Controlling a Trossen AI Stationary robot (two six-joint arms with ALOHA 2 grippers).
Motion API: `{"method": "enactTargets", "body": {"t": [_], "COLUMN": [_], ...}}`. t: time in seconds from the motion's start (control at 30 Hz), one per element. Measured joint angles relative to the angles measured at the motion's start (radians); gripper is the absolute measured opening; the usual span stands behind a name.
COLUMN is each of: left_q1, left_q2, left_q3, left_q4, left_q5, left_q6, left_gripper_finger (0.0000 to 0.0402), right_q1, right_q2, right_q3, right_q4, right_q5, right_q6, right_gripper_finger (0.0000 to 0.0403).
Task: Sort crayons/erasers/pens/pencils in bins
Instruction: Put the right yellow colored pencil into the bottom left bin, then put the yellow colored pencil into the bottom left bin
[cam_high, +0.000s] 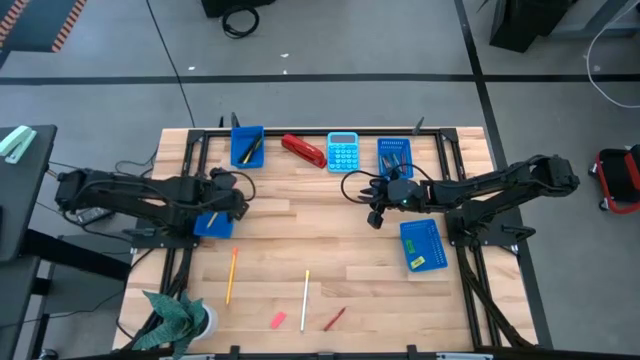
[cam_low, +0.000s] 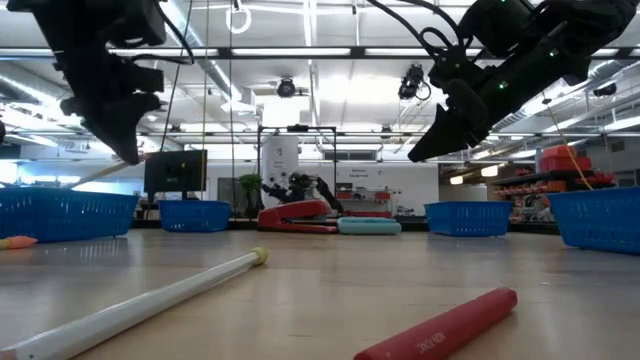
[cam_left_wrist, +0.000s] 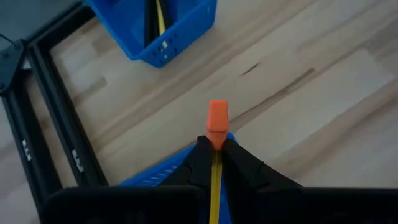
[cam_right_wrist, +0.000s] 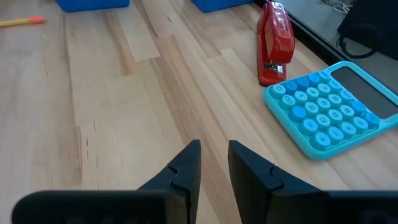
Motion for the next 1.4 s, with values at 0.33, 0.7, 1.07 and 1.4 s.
{"method": "enactTargets", "body": {"t": [0.33, 0.7, 1.07, 1.4], "left_q1": [0.056, 0.000, -0.256, -0.459], "left_q2": [0.002, 0.004, 0.190, 0.413], "left_q3": [-0.012, 0.235, 0.333, 0.333], "left_q4": [0.005, -0.044, -0.115, -0.114], "left_q5": [0.105, 0.169, 0.409, 0.516], "left_q6": [-0.019, 0.005, -0.552, -0.919], "left_gripper_finger": [0.0134, 0.0205, 0.0154, 0.0135], "right_q1": [-0.001, -0.001, -0.001, -0.001], "right_q2": [0.000, 0.000, 0.000, 0.000], "right_q3": [0.000, 0.000, 0.000, 0.000], "right_q4": [0.007, -0.017, 0.017, 0.113], "right_q5": [0.000, 0.000, 0.002, 0.008], "right_q6": [0.000, -0.003, -0.098, -0.282], "right_gripper_finger": [0.0088, 0.0088, 0.0088, 0.0088]}}
